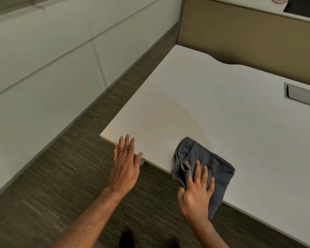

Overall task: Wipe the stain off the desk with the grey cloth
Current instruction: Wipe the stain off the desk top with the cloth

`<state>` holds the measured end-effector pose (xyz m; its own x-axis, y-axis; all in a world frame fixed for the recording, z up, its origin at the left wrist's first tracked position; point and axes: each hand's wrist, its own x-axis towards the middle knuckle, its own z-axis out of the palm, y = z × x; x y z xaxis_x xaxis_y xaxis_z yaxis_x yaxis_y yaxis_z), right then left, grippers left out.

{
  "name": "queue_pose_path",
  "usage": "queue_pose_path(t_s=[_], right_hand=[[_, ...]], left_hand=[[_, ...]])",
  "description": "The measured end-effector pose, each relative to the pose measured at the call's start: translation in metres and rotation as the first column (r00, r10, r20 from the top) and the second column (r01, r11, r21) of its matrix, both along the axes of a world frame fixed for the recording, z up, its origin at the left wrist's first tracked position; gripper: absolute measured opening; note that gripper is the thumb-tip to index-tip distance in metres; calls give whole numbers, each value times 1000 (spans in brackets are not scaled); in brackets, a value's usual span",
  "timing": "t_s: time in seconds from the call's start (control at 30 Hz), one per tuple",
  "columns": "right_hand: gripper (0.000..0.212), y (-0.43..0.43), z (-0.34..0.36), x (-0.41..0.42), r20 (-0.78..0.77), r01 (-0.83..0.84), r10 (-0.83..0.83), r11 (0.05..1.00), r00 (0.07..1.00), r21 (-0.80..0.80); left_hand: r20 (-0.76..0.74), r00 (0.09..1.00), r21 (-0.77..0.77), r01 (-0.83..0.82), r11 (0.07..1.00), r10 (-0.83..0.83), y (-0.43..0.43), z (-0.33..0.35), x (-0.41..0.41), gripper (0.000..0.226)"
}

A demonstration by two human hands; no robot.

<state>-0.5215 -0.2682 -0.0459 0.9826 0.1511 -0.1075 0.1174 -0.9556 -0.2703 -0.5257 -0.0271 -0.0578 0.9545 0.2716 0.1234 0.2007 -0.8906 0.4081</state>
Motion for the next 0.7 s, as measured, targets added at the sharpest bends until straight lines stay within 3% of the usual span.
queue_pose_path(t_s=[0.23,0.4,0.47,0.57,0.7], right_hand=[[84,24,0,-14,-71,-125,129,991,989,53],[76,42,16,-10,-148,-237,267,952,952,195],[71,44,27,-2,-208,-199,276,923,938,329],[54,43,47,10,-321,-16,204,864,925,504],[50,33,56,6,-396,59,205,825,895,562]], left_hand=[[4,999,-40,-39,998,39,-9,8,-18,68],[-4,997,-61,-73,996,72,-13,8,-31,63],[-4,996,-43,-89,995,89,-14,8,-36,64],[6,994,-41,-109,993,109,-17,6,-42,64],[19,990,-27,-139,990,139,-26,4,-53,66]])
